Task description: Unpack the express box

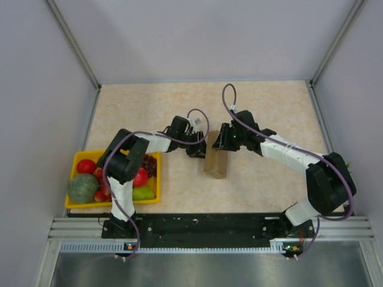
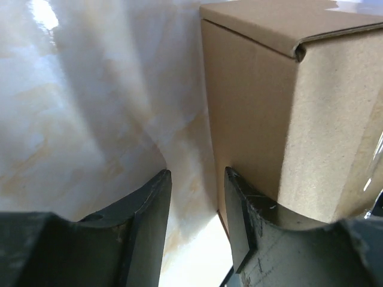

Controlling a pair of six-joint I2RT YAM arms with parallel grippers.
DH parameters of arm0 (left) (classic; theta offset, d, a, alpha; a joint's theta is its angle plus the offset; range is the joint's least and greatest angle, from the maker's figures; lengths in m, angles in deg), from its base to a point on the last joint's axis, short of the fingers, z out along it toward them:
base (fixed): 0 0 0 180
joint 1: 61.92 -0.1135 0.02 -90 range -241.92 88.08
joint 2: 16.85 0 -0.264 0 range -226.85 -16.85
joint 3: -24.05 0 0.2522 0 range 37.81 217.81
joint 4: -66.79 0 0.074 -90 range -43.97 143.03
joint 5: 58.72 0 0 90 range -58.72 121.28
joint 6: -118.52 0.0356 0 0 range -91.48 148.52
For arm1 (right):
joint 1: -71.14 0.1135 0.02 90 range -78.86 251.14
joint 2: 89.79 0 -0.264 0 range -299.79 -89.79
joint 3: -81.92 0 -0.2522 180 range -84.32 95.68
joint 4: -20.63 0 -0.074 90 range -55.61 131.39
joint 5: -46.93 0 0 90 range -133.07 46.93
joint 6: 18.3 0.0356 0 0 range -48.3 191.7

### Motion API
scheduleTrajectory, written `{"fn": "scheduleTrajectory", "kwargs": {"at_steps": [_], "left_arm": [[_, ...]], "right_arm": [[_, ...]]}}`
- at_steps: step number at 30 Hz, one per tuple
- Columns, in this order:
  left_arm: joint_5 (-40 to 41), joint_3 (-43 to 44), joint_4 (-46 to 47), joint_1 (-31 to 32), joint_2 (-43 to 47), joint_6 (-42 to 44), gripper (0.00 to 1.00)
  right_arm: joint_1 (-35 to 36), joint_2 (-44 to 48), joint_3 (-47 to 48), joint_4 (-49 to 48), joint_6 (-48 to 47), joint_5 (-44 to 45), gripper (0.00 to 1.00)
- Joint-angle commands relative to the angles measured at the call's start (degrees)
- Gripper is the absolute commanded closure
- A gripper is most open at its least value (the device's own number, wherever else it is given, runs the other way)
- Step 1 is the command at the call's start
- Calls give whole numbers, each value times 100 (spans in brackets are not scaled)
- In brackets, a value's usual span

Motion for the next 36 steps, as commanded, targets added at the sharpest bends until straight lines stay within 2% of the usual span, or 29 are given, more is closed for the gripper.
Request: {"fn": "scheduleTrajectory", "kwargs": {"at_steps": [1, 3, 6, 7, 8, 9, 13, 18, 22, 24, 26, 28, 29, 31, 32, 34, 36], "left_arm": [[-853, 268, 753, 72, -311, -315, 53], [-380, 321, 133, 37, -241, -228, 55], [771, 356, -686, -86, -21, -122, 57], [1088, 322, -1219, -113, 49, -122, 58], [1700, 278, -1399, -156, 197, -122, 58], [1941, 242, -1575, -218, 277, -139, 58], [2663, -56, -1963, -341, 690, -341, 58], [3400, -22, -2446, -350, 1174, -412, 57], [3866, 49, -2719, -368, 1508, -377, 53], [3737, -47, -2449, -394, 1736, -324, 50], [2870, -320, -2001, -412, 1955, -140, 48], [2429, -539, -1457, -412, 2035, -43, 47], [1888, -610, -1271, -412, 2062, 9, 46], [1506, -742, -823, -420, 2045, 62, 46], [1182, -786, -681, -420, 1992, 54, 46], [969, -821, -522, -420, 1913, 45, 46], [801, -821, -303, -420, 1781, 28, 46]], "right_arm": [[266, 107, 189, -126, 60, -21, 64], [301, 89, 180, -100, 52, 5, 64], [310, 54, 145, -143, 43, 84, 64], [301, 37, 145, -161, 8, 102, 64], [301, -16, 163, -161, -27, 111, 64], [310, -34, 198, -170, -54, 111, 64], [354, -148, 504, -222, -203, -21, 64], [415, -227, 769, -118, -326, 49, 64], [415, -61, 726, 128, -370, 470, 63], [415, -25, 673, 304, -423, 576, 63], [415, -16, 550, 357, -441, 656, 62], [415, -43, 401, 419, -449, 778, 59], [424, -69, 348, 436, -449, 822, 56], [424, -95, 251, 454, -467, 884, 51], [433, -122, 242, 445, -484, 910, 45], [503, -218, 259, 463, -537, 1050, 36], [556, -332, 303, 454, -634, 1104, 31]]}}
